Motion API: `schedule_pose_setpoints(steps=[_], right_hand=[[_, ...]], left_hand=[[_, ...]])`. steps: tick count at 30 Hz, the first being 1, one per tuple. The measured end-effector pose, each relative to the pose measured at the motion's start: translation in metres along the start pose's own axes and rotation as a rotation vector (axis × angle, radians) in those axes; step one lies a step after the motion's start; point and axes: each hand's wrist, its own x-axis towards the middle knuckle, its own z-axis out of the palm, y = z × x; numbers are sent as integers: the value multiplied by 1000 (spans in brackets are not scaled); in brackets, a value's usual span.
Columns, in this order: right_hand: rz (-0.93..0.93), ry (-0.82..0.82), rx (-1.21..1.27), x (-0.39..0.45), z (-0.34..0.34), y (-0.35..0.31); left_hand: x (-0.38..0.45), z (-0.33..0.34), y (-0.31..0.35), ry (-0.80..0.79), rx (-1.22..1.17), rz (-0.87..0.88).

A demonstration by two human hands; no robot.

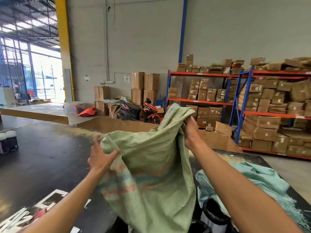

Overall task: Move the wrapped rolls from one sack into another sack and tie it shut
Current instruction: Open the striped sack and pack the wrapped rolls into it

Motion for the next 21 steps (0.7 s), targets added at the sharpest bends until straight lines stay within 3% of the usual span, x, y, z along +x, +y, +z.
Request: schedule_pose_setpoints(steps=[3,5,7,9,11,13,15,16,18,21], right_hand=[[23,-133,134,-15,15,-1],[81,-241,148,-26,28,-3],[136,-335,-4,-35,38,4],[122,-395,-343,-40,34,25],[105,-402,-647,-45,13,51],[218,-336,-776,-51,-20,77],[383,-234,-813,-59,-53,94],[452,-196,-804,-62,-66,99],[508,-181,-793,-65,-86,106],[454,-339,-959,-66,-105,111]], left_hand=[[-5,23,24,-14,165,311],[-8,37,36,-166,326,445],[-14,52,39,-507,254,423],[-29,66,34,-836,178,307],[-45,78,21,-946,229,250],[-63,89,2,-1026,413,281],[-78,97,-19,-1008,598,355],[-79,101,-26,-926,567,361],[-76,109,-41,-744,296,310],[-69,100,-15,-496,-207,112]])
